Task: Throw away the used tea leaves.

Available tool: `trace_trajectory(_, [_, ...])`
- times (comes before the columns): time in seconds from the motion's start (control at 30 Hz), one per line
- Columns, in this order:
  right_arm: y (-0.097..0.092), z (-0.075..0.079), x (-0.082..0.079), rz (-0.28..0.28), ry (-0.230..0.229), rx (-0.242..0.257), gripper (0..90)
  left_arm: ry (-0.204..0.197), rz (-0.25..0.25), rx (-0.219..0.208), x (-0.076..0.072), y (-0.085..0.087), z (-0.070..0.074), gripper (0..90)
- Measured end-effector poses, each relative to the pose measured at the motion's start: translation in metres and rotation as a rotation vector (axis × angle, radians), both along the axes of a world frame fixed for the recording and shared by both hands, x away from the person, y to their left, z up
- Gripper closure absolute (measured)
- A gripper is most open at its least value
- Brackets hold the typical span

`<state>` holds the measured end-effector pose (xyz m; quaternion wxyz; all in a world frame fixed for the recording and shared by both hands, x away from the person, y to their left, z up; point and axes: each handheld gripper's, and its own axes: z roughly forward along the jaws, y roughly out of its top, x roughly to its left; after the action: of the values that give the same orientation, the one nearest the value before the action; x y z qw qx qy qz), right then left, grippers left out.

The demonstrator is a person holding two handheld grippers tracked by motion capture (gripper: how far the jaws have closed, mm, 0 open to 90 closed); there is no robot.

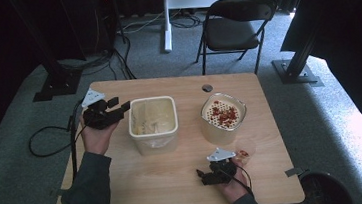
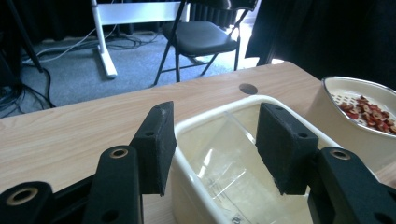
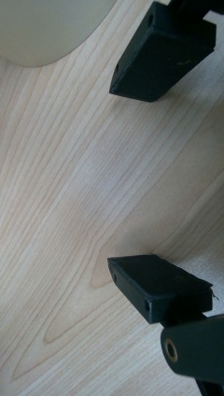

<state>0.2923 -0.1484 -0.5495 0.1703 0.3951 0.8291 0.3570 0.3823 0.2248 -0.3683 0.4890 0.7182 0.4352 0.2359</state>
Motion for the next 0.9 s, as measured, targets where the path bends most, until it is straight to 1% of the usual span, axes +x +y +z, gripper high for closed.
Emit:
trace_trajectory(0.1, [0.000, 0.000, 0.000, -0.001, -0.001, 0.000, 14.5, -0.021, -0.007, 0.015, -0.009, -0.005, -0.001, 47.4])
trace_trajectory(0.17, [0.000, 0.000, 0.000, 0.001, -0.001, 0.000, 14.6, -0.038, -0.013, 0.016, -0.016, -0.008, -0.001, 47.1])
trace_trajectory(0.23, [0.000, 0.000, 0.000, 0.001, -0.001, 0.001, 14.6, -0.048, -0.031, 0.029, -0.023, -0.013, -0.003, 46.8])
trace_trajectory(0.33, [0.000, 0.000, 0.000, 0.007, 0.001, -0.001, 16.0, -0.066, -0.050, 0.069, -0.033, -0.022, -0.006, 45.9])
trace_trajectory(0.47, [0.000, 0.001, -0.001, 0.010, 0.008, -0.002, 17.8, -0.080, -0.089, 0.102, -0.044, -0.036, -0.010, 45.9])
trace_trajectory(0.53, [-0.001, 0.002, -0.002, 0.015, 0.009, -0.008, 20.7, -0.086, -0.108, 0.106, -0.049, -0.042, -0.011, 45.9])
trace_trajectory(0.63, [0.000, 0.005, -0.003, 0.019, 0.019, -0.013, 25.9, -0.112, -0.119, 0.126, -0.054, -0.050, -0.015, 45.9])
trace_trajectory(0.87, [0.002, 0.006, -0.005, 0.017, 0.021, -0.017, 31.6, -0.093, -0.135, 0.139, -0.057, -0.060, -0.034, 46.1])
trace_trajectory(0.9, [0.003, 0.006, -0.006, 0.025, 0.021, -0.018, 33.3, -0.091, -0.139, 0.135, -0.058, -0.061, -0.036, 46.1])
